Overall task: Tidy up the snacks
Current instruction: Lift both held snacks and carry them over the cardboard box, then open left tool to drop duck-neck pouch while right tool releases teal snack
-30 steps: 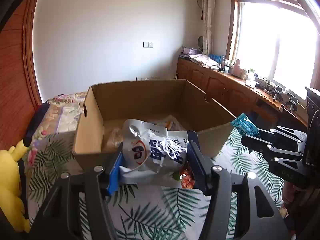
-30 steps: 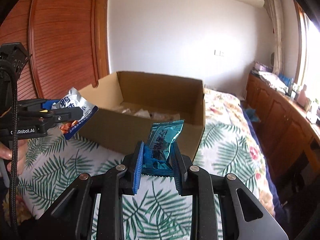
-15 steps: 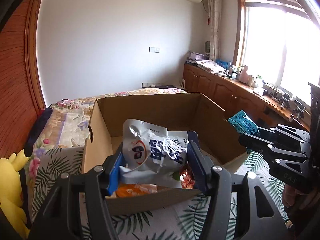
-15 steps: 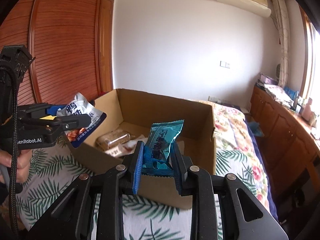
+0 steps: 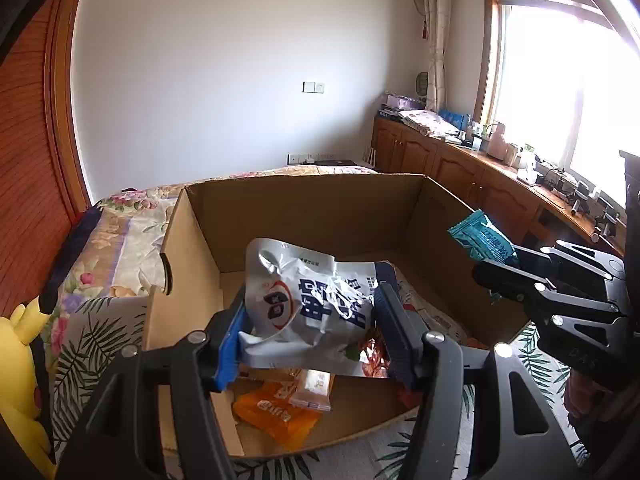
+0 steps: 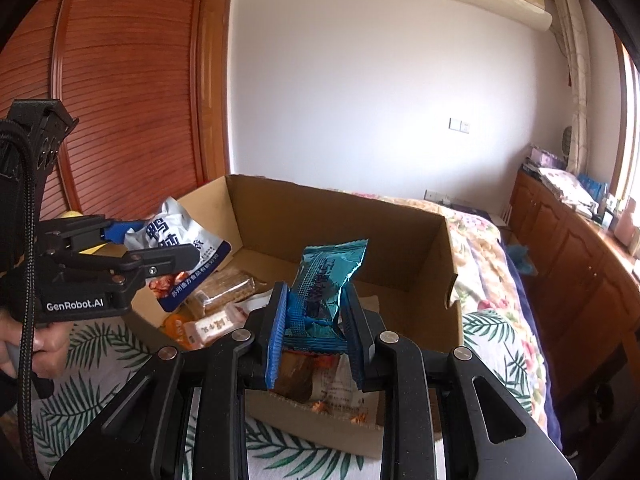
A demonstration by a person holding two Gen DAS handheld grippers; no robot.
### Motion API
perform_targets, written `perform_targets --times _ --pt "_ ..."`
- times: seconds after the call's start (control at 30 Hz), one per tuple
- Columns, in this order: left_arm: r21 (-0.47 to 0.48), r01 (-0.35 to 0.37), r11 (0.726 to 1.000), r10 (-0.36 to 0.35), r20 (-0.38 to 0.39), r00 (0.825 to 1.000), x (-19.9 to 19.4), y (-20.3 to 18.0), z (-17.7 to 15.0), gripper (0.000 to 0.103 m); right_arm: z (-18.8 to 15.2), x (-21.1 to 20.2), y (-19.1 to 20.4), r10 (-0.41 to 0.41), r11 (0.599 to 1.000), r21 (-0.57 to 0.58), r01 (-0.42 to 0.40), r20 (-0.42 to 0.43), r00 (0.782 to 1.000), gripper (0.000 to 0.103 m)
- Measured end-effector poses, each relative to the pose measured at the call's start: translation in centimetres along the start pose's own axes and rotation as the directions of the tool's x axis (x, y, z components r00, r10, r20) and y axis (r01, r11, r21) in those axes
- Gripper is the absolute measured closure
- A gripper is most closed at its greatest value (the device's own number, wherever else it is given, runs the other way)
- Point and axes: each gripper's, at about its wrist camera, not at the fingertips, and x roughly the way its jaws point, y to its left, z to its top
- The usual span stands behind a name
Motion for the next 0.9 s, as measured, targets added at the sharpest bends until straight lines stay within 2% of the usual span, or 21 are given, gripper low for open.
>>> perform_targets --times 0.37,0.9 --pt "-0.002 -0.005 1.0 0.005 -0.032 0.999 1.7 -0.2 -0.1 0.043 -0.4 1.8 -0.1 0.027 0.999 0.02 -0.026 -0.032 0.999 0.077" --pt "0.003 -0.02 1.0 0.02 -0.015 1.0 0.8 -0.4 -0.1 0.035 -0.6 1.6 -0.1 0.026 0.999 0.033 -0.025 -0.031 0.999 0.074"
